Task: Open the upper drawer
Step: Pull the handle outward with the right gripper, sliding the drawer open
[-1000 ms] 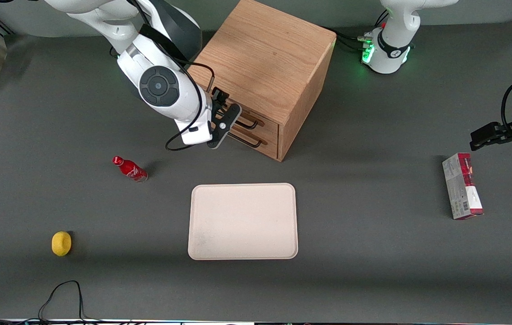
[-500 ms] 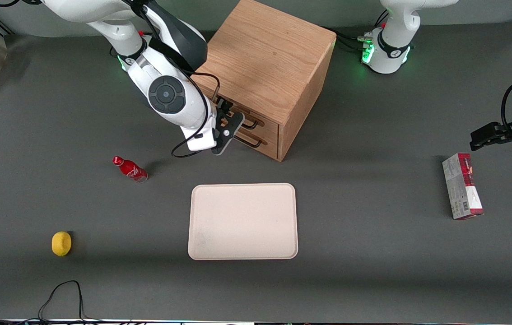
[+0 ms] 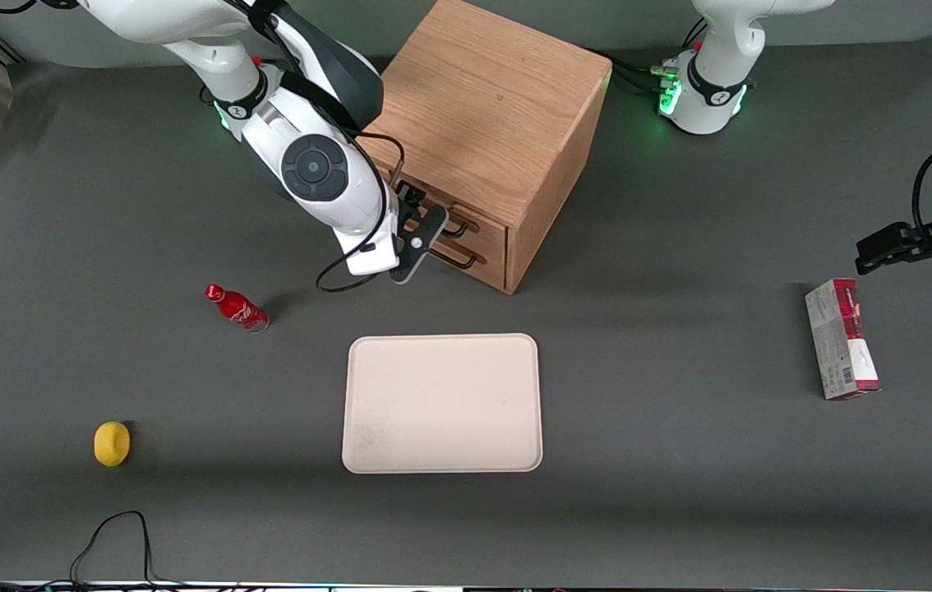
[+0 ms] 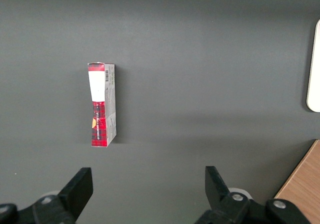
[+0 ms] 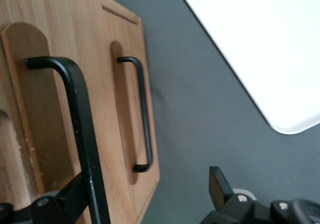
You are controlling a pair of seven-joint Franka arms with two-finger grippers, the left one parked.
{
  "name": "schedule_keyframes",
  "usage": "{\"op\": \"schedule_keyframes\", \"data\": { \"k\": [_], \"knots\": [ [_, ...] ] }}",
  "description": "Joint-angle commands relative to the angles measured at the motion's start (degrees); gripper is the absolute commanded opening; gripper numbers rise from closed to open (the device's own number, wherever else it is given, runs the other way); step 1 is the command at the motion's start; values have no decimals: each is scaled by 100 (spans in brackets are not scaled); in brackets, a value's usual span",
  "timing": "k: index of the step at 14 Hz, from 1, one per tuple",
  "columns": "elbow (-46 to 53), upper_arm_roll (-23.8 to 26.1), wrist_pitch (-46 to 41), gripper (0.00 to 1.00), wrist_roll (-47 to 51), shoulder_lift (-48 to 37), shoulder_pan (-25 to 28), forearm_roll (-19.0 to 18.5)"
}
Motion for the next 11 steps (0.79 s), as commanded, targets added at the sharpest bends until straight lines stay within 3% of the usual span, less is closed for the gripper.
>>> {"op": "schedule_keyframes", "data": {
  "k": [1,11],
  "knots": [
    [367,-72,16,100,-225,339,-66,-445],
    [1580,-1161,7,100,-585,928,-84,-472]
  ]
}}
